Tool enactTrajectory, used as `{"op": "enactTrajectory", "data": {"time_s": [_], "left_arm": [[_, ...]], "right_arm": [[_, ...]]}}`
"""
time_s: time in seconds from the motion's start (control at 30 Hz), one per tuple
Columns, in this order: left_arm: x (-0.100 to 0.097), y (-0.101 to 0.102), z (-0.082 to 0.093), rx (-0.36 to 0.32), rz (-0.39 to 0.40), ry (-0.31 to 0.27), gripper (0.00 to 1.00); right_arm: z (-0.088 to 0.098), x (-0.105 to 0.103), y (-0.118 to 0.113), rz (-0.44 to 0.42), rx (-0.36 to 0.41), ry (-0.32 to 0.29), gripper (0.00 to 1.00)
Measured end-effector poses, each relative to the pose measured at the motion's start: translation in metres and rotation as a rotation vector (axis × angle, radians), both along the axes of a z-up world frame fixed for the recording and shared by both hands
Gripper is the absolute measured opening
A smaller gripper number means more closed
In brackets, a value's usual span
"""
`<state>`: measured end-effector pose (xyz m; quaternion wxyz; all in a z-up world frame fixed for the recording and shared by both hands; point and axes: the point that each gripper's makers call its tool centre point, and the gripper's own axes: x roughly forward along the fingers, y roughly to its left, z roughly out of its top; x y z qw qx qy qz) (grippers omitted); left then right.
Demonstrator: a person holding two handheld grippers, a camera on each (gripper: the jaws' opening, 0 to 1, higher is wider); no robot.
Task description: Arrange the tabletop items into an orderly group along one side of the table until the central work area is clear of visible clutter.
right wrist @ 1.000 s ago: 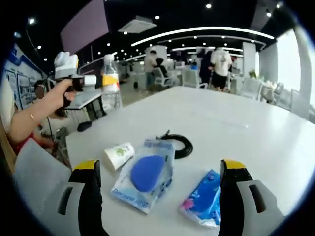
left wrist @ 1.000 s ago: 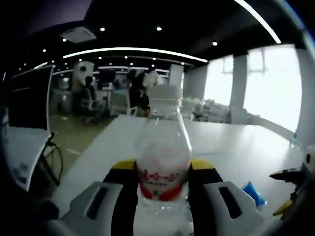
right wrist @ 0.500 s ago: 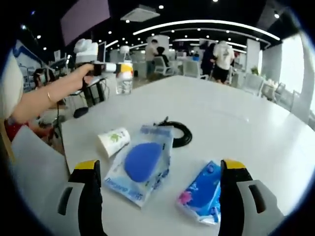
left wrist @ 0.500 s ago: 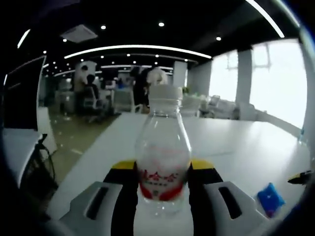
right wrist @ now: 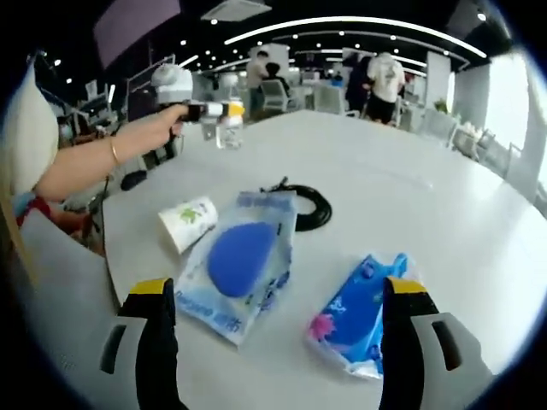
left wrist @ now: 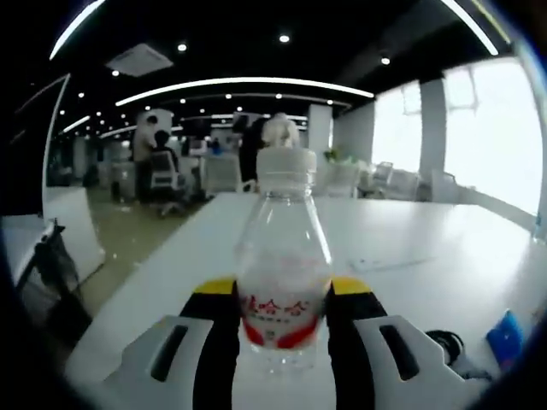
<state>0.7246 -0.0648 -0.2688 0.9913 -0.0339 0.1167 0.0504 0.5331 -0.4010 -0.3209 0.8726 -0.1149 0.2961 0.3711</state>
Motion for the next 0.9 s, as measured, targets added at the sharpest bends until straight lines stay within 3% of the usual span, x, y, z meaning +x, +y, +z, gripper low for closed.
{"op": "enactTrajectory", "data": {"time_s": [0.43,0.6,0.7,0.9], "left_arm": [[0.035,0.020,-0.023,-0.017,0.079,-0.038,0.37],[0.036,0.018,-0.030,0.005,0.080,-0.024,0.37],[0.036,0.016,-0.034,0.067,0.073,-0.010,0.36],[0.040,0.017,-0.038,0.054,0.086,-0.018,0.37]], "right_arm": [[-0.007,0.001,-0.006,-0.024,-0.024,0.020,0.99],[-0.007,0.000,-0.005,-0.018,-0.029,0.023,0.99],[-0.006,0.002,-0.005,-0.023,-0.036,0.007,0.96],[-0.006,0.002,-0.008,-0.045,-0.024,0.025,0.97]]}}
